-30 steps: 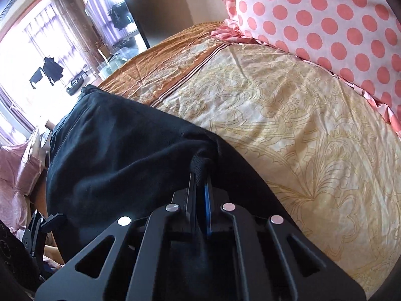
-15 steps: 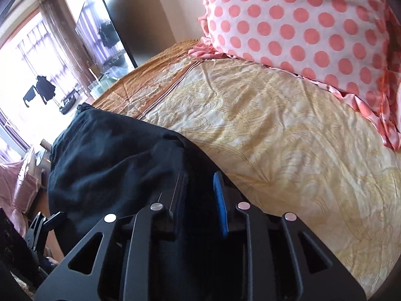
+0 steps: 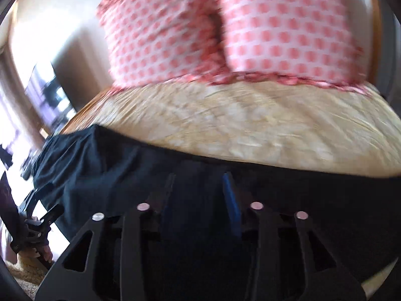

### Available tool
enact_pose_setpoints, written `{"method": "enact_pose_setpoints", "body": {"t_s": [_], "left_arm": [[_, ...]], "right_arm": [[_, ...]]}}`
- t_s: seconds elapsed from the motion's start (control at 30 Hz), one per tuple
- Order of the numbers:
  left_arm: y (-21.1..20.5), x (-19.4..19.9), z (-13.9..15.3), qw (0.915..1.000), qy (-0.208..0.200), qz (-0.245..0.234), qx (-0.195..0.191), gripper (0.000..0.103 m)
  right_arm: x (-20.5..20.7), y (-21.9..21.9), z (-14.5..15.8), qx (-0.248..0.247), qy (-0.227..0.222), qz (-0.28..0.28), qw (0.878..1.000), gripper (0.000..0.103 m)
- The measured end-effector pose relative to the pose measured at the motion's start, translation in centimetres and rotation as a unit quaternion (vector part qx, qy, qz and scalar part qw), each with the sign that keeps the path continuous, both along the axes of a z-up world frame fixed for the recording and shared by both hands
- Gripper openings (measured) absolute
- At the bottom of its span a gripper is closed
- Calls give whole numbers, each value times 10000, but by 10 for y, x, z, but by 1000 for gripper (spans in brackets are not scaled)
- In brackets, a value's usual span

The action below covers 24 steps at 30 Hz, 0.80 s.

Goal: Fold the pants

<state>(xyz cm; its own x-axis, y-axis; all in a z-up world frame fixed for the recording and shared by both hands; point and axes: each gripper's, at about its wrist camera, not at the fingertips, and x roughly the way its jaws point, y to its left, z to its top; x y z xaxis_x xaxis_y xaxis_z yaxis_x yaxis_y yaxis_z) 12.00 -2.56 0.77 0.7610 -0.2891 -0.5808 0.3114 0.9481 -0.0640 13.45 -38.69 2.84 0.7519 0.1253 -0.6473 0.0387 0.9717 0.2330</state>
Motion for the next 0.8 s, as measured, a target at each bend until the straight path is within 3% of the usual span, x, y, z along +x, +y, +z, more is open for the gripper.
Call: {"method": "enact_pose_setpoints", "body": {"t_s": [0.07,0.13,0.23,0.3,0.4,0.47,0.57,0.63,0.67,0.8], "left_arm": [[-12,0,-1,9999,64,-149,-12,101],[-24,1,-2,9995,104,-291,-13,101],[-37,-1,-3,9988,94,-477,7,101],[-45,-1,-4,9984,95,-562,44,101],[-51,-2,-6,9979,142,-621,78,101],[-51,-3,-6,9978,162,-634,88,101],[-50,-4,-8,9980,193,-582,119,101],[-47,-3,-9,9983,230,-528,115,101],[-44,-2,-10,9983,254,-509,112,101],[-40,2,-13,9983,359,-453,23,101]], "right_arm": [[-43,-67,-3,308,-47,-1125,9932,44],[-78,-123,-12,739,-26,-1993,9771,44],[-115,-171,-23,1224,-104,-2613,9574,44],[-119,-169,-20,956,-211,-2482,9637,44],[-99,-135,-11,483,-300,-1683,9841,44],[-83,-110,-5,138,-312,-1302,9909,44],[-59,-89,-10,-531,63,-1144,9920,44],[-51,-87,-29,-878,709,-1263,9856,45],[-50,-92,-41,-885,1011,-1374,9814,45],[-81,-107,-37,-122,576,-1602,9853,45]]}}
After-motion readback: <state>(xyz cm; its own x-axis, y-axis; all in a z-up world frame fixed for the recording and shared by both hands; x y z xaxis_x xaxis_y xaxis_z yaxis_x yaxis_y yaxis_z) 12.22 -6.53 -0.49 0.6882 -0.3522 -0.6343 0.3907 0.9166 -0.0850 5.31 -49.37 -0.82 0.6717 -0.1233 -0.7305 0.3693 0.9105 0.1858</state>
